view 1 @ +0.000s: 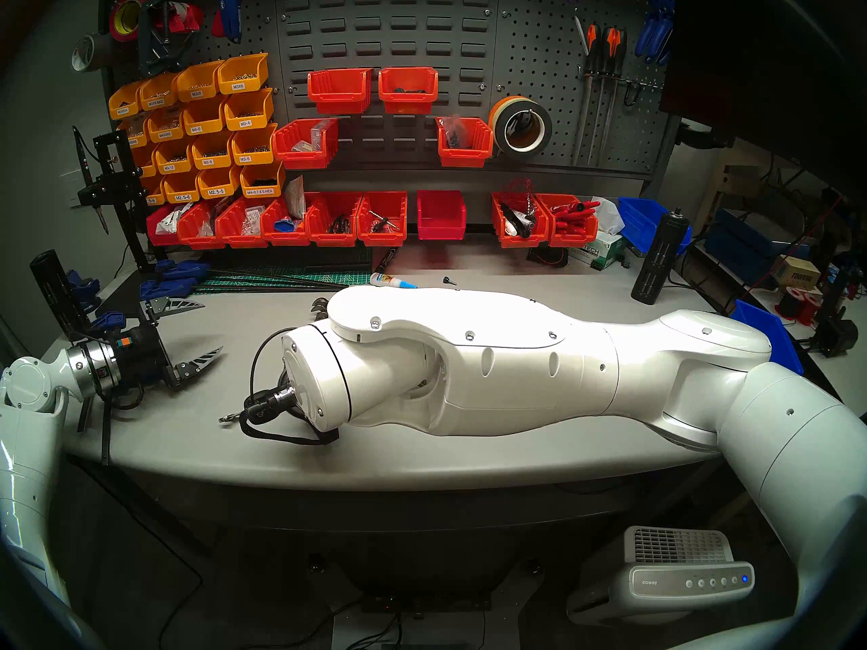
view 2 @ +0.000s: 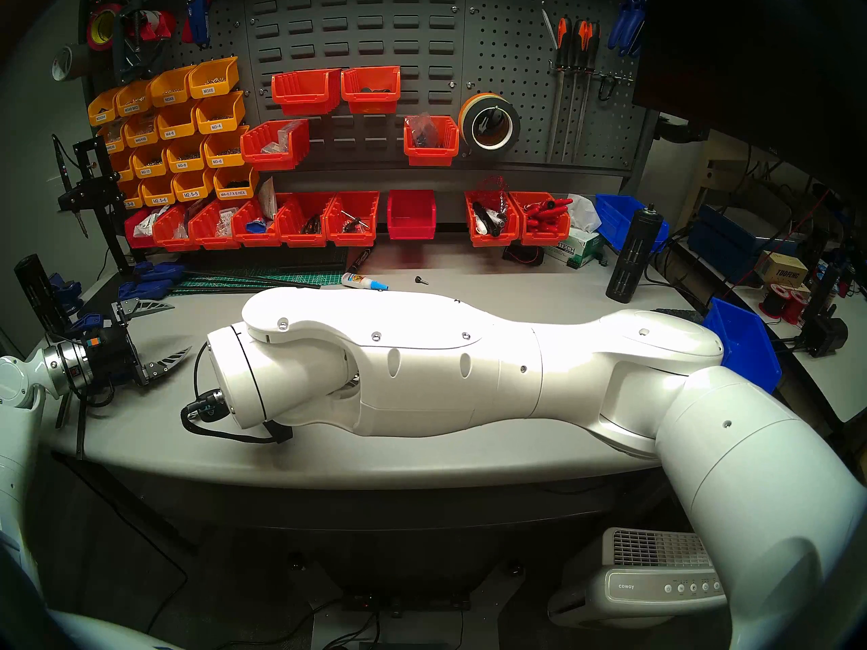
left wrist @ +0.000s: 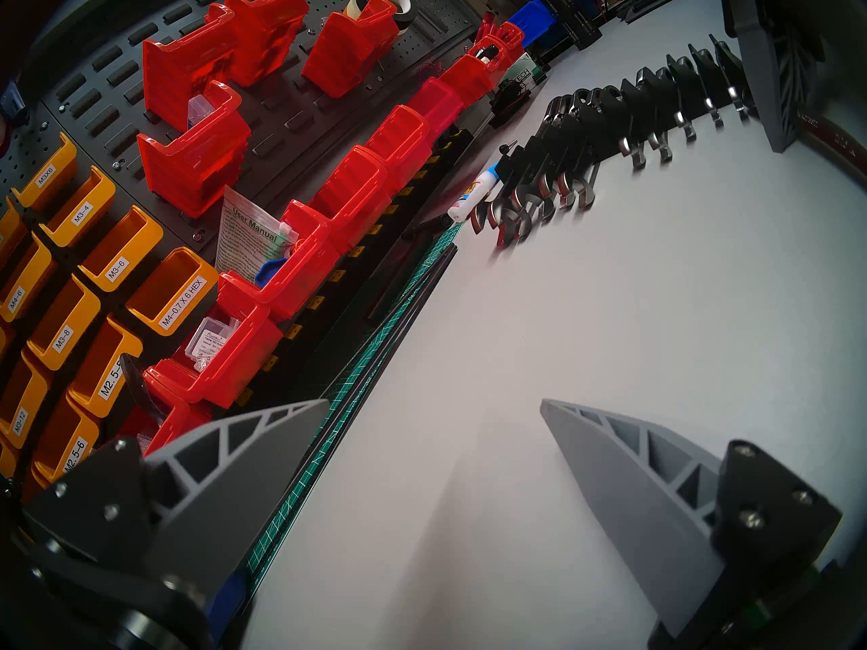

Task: Put the wrenches on the table into the correct slot in the case

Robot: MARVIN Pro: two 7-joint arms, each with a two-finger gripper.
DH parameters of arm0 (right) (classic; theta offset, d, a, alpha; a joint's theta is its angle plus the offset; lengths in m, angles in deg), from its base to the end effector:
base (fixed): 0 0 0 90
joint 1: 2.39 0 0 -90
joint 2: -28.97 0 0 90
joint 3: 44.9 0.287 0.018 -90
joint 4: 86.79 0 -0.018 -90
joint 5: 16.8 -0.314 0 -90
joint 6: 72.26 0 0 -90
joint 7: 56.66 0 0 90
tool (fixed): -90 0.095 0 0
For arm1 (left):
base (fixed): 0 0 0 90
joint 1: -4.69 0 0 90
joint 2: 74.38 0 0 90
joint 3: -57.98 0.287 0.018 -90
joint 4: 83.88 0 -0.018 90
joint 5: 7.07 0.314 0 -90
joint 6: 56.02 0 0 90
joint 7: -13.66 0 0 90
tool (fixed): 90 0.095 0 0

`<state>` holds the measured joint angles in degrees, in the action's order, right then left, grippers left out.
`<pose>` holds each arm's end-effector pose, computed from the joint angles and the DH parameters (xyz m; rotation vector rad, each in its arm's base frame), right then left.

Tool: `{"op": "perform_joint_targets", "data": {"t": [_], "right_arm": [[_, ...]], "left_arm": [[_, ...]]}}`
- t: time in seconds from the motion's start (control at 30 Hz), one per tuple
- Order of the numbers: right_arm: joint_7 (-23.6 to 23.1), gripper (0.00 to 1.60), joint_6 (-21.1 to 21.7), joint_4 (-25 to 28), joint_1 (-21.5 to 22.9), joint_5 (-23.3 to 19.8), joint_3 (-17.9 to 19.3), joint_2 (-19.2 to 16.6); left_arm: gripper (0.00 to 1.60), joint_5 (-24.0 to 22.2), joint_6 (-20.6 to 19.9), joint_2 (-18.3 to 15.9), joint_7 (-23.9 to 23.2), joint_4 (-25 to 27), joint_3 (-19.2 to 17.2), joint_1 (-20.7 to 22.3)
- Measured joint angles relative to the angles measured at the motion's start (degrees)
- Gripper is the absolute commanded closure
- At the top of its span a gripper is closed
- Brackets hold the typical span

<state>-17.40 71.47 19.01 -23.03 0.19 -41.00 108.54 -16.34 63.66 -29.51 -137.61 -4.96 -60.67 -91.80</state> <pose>0.3064 0.3247 -0.1478 1.2134 2.4888 0.9836 0.3404 0.3152 -0.2016 -1.8131 1.5433 -1.8580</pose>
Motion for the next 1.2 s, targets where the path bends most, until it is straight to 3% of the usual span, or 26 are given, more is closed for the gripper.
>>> {"op": "perform_joint_targets", "data": {"t": [0.43,0.87,1.2], "right_arm": [[-0.18,1.6,-0.31,-2.17,0.96,-0.84,0.27,0.31],[-2.47,1.6,-3.44,-5.03,2.05,-1.32,0.84,1.82],[-3.5,1.6,-4.23,-4.46,2.55,-1.45,1.08,2.05]], "left_arm": [[0.0,0.0,-0.01,0.0,0.0,0.0,0.0,0.0],[0.0,-0.01,0.0,0.0,0.0,0.0,0.0,0.0],[0.0,-0.01,0.0,0.0,-0.01,0.0,0.0,0.0]]}}
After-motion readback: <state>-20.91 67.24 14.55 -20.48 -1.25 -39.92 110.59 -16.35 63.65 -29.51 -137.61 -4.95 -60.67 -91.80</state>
